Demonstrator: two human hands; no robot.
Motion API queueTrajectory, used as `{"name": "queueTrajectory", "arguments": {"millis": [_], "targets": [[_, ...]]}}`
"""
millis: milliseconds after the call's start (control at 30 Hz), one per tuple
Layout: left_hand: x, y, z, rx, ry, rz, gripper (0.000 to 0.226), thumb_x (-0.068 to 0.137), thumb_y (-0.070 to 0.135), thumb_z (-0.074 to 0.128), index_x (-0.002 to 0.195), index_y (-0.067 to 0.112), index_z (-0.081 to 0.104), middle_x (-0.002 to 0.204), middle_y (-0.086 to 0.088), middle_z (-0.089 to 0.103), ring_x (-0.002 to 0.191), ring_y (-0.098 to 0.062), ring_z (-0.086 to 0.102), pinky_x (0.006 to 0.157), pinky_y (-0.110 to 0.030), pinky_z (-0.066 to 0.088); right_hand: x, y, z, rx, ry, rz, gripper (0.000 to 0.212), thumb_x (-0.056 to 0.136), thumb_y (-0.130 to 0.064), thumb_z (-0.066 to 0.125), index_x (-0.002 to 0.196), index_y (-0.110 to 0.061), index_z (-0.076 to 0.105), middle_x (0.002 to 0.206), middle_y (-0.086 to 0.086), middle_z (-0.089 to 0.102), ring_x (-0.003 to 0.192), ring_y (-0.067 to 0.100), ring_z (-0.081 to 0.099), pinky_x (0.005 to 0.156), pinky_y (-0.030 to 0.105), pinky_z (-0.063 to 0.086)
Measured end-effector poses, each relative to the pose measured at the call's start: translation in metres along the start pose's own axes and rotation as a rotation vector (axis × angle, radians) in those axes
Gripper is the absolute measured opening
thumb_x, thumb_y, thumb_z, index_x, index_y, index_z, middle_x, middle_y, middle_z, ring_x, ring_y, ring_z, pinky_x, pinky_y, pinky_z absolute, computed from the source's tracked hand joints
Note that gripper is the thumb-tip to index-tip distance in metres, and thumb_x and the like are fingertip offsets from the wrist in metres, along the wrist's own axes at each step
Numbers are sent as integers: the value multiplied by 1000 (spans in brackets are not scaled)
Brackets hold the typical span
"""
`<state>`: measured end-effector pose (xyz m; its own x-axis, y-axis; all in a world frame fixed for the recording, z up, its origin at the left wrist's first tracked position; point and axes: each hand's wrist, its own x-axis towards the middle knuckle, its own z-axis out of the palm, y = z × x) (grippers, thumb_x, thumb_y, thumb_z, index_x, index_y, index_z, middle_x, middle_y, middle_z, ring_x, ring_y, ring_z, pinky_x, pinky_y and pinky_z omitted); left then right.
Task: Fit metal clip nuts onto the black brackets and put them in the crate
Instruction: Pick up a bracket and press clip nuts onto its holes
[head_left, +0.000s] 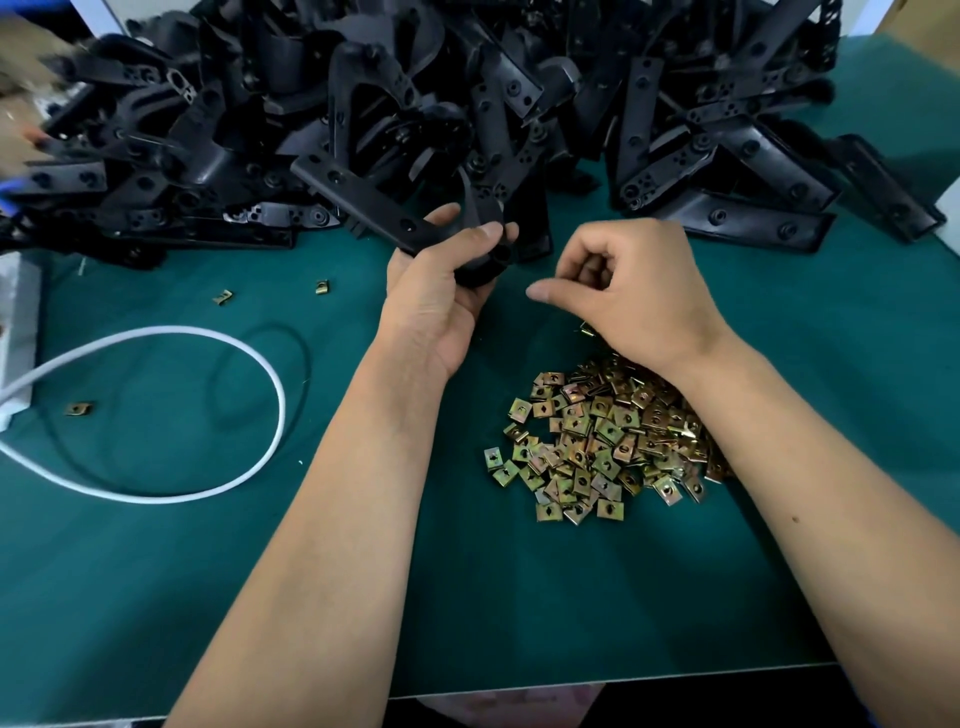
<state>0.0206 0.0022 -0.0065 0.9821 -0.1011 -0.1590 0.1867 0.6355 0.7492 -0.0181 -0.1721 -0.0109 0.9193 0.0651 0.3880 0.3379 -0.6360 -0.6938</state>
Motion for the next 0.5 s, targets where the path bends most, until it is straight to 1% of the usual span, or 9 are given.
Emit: {"name": "queueTrajectory", "arguments": {"millis": [100,133,167,200,300,367,400,433,500], "targets": [[0,0,0,15,-8,-2,68,84,-10,69,146,-2,42,94,-9,76,91,-22,76,79,-34,58,-1,0,-2,12,33,20,39,78,-34,89,73,-11,59,60,0,58,53,5,44,52,17,37],[-1,0,0,15,-11,-4,68,84,-10,69,146,-2,42,94,-9,77,92,-23,76,80,-34,58,0,1,-2,29,42,27,39,79,-32,89,73,-10,58,62,3,58,54,4,43,53,19,38],[-1,-1,-1,11,-12,-5,68,84,-10,69,146,-2,42,94,-9,77,92,-23,75,82,-35,58,0,2,-3,44,47,37,36,80,-30,88,74,-10,59,64,4,60,54,3,44,54,21,39],[-1,-1,-1,4,-12,-5,68,84,-10,69,146,-3,42,95,-10,77,92,-24,76,83,-35,58,1,3,-3,48,43,49,31,81,-27,87,76,-11,61,64,3,62,54,3,46,54,21,40],[0,-1,-1,-29,-10,-9,68,84,-12,68,145,-3,42,96,-14,76,90,-26,75,83,-35,59,1,5,-4,-26,-6,85,18,85,-21,83,96,-18,69,67,-5,66,54,3,51,57,12,38],[0,-1,-1,-48,-9,-14,65,84,-13,67,143,-2,43,96,-15,75,88,-26,75,81,-35,59,1,6,-4,-100,-14,89,14,90,-19,78,103,-21,74,76,-6,68,63,4,56,61,11,41],[0,0,-1,-54,-8,-17,63,84,-13,67,142,-1,44,96,-15,75,87,-26,75,80,-34,59,2,7,-5,-133,-14,81,12,92,-17,74,104,-21,76,82,-6,69,70,5,59,65,13,44],[0,0,-1,-60,-9,-20,60,84,-14,67,139,0,46,96,-15,75,87,-26,75,78,-33,59,2,7,-5,-163,-23,69,13,94,-16,71,105,-21,77,88,-6,69,77,6,60,71,17,47],[0,1,-1,-75,-9,-30,54,84,-14,66,132,3,49,95,-15,75,87,-27,76,76,-32,60,3,9,-5,-224,-75,59,14,96,-19,70,107,-21,77,97,-4,66,84,10,59,76,26,44]]}}
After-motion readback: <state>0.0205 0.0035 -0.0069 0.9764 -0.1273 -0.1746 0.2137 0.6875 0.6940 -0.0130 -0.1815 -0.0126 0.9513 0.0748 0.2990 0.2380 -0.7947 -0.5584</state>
